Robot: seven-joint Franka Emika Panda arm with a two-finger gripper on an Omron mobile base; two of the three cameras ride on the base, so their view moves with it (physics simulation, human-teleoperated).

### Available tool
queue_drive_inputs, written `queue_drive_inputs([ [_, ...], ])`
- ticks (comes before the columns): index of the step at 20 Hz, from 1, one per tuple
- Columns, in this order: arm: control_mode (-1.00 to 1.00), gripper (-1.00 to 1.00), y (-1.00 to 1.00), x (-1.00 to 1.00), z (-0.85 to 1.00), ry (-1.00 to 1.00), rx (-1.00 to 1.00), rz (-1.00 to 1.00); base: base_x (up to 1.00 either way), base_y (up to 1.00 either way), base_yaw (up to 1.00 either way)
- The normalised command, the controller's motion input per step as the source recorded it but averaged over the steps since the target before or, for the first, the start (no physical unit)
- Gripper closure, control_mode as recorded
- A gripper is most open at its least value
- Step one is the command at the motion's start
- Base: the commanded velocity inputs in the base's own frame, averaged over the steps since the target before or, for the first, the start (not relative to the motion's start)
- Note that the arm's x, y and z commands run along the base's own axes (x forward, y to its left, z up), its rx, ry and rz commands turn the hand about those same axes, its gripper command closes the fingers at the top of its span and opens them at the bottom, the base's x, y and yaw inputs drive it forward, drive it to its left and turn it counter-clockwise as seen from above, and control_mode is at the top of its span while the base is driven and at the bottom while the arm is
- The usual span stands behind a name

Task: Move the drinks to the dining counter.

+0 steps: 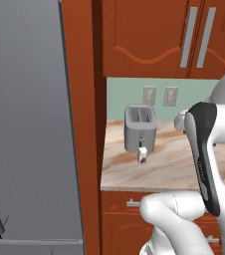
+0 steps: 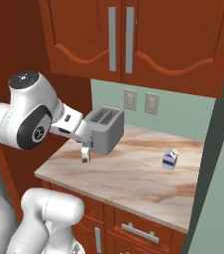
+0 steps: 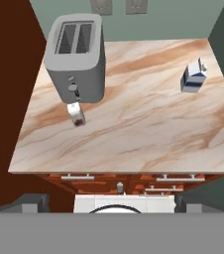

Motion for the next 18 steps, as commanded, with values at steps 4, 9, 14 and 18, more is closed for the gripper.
queue_drive_inputs([
  [4, -1.0, -1.0, 0.04, 0.09, -0.09, 0.02, 0.0, 0.04, 0.34, 0.06, 0.12],
  [9, -1.0, -1.0, 0.18, 0.09, -0.39, 0.05, -0.01, 0.11, 0.0, 0.0, 0.0],
  [14, -1.0, -1.0, 0.17, 0.07, -0.43, 0.05, -0.03, 0.05, 0.0, 0.0, 0.0],
  [18, -1.0, -1.0, 0.17, 0.19, -0.39, 0.06, -0.02, 0.08, 0.0, 0.0, 0.0],
])
